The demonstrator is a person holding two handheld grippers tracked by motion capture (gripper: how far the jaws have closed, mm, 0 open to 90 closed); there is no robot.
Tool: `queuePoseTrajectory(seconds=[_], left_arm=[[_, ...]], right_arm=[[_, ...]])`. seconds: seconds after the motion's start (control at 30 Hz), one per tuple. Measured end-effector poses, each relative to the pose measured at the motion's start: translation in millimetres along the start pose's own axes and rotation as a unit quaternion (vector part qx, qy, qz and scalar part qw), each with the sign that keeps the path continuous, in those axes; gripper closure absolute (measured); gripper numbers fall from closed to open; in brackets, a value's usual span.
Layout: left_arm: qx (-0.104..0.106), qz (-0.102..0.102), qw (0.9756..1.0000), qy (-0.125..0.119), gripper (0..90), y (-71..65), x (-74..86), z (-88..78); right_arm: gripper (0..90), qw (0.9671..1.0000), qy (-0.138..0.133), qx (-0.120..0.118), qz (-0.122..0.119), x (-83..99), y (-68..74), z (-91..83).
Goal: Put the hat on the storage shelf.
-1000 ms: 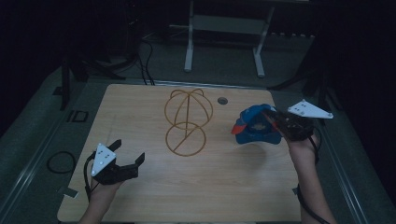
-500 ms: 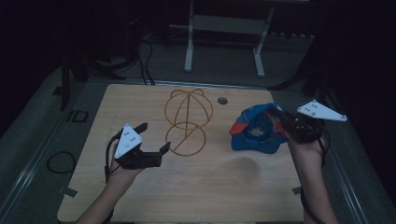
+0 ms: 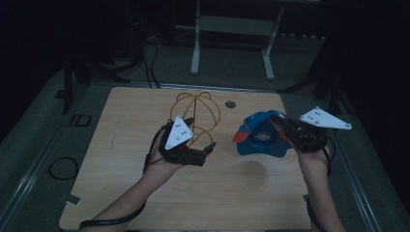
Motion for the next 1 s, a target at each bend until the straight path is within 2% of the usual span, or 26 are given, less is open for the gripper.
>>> queuePoseTrajectory(seconds=[0.27,0.43,0.5,0.6,0.7,0.77,0.8,0.87,0.97,1.0], left_arm=[[0.033,0.014,0.9993,-0.006,6.2,-28.1,-21.8,29.1],[0.041,0.019,0.9989,-0.008,7.3,-38.9,-33.5,40.7],[0.037,0.026,0.9989,-0.009,9.3,-40.3,-37.2,45.7],[0.031,0.024,0.9992,-0.012,13.0,-40.0,-41.7,55.2],[0.028,0.028,0.9992,-0.004,14.9,-39.5,-42.1,65.4],[0.028,0.028,0.9992,-0.004,17.6,-39.7,-42.0,67.8],[0.02,0.03,0.9994,0.0,20.0,-39.4,-40.7,72.9],[0.022,0.027,0.9994,0.001,23.8,-41.0,-39.7,76.4],[0.025,0.027,0.9993,0.0,35.1,-42.2,-39.5,78.0],[0.02,0.029,0.9994,-0.002,41.6,-41.3,-39.8,77.4]], right_arm=[[86.9,0.9998,-0.008,-0.015,-0.007,-6.3,11.2,-5.4],[86.9,0.9997,-0.011,-0.022,-0.01,-8.9,17.1,-4.9],[86.9,0.9996,-0.011,-0.023,-0.011,-9.4,18.5,-4.3],[86.9,0.9995,-0.014,-0.025,-0.012,-12.0,20.0,-4.6],[86.9,0.9995,-0.016,-0.026,-0.01,-15.6,20.6,-5.5],[86.9,0.9994,-0.019,-0.027,-0.011,-17.8,20.9,-6.1],[86.9,0.9993,-0.02,-0.028,-0.013,-18.9,21.4,-6.4],[86.9,0.9993,-0.021,-0.03,-0.014,-20.1,22.6,-6.3],[86.9,0.9992,-0.019,-0.031,-0.016,-20.0,24.4,-5.6],[86.9,0.9992,-0.019,-0.032,-0.015,-19.9,25.2,-5.7]])
Point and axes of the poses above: each handheld gripper's, and its own axes: z roughly forward along the jaws, x roughly out of its underside, y roughly to its left, the point moved 10 cm from there along z, roughly forward along the jaws, and after that the axes turned 3 degrees about -z, right-handed, at the moved point
